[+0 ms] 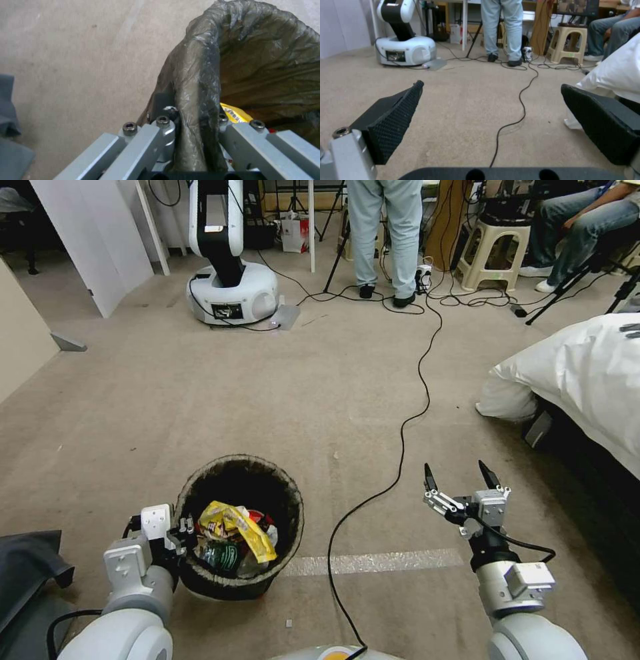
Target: Pick up the trash bin, then pick up the garbage from the floor and place it into the trash bin.
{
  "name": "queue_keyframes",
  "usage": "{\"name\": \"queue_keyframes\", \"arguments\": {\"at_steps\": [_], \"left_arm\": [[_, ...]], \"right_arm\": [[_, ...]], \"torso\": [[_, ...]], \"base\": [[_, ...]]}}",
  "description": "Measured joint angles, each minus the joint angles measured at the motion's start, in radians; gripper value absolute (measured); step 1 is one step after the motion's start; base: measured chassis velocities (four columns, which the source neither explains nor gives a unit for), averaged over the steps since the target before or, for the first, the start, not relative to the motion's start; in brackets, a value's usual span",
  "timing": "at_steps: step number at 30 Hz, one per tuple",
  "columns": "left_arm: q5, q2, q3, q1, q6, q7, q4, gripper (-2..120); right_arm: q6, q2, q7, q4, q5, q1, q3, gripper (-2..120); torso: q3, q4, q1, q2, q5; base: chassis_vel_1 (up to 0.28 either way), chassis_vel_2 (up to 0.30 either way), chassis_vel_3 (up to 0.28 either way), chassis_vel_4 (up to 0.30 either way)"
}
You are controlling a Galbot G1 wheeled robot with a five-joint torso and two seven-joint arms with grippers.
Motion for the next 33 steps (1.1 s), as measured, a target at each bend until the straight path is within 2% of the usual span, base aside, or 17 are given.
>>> {"name": "queue_keyframes", "arguments": {"at_steps": [3, 14, 19, 33], "left_arm": [[-0.045, 0.0, -0.004, -0.009, -0.003, -0.02, 0.024, 5], [-0.086, 0.004, -0.007, -0.026, -0.005, -0.031, 0.061, 5], [-0.145, 0.009, -0.007, -0.036, 0.003, -0.054, 0.074, 5], [-0.164, 0.015, -0.014, -0.043, -0.001, -0.061, 0.122, 5]], "right_arm": [[0.0, 0.003, 0.0, 0.0, -0.001, 0.0, -0.001, 100], [-0.002, 0.006, 0.0, 0.002, -0.005, -0.004, -0.005, 100], [-0.005, 0.006, 0.0, 0.005, -0.007, -0.004, -0.012, 100], [-0.009, 0.006, 0.0, 0.012, -0.01, -0.009, -0.018, 100]], "torso": [[0.0, 0.0, 0.0, 0.0, 0.0], [0.0, -0.0001, 0.0, 0.0, 0.0], [0.0, -0.0001, 0.0, 0.0, 0.0], [0.0, 0.0, 0.0, 0.0, 0.0]], "base": [[0.0, 0.0, 0.0, 0.0], [0.0, 0.0, 0.0, 0.0], [0.0, 0.0, 0.0, 0.0], [0.0, 0.0, 0.0, 0.0]]}}
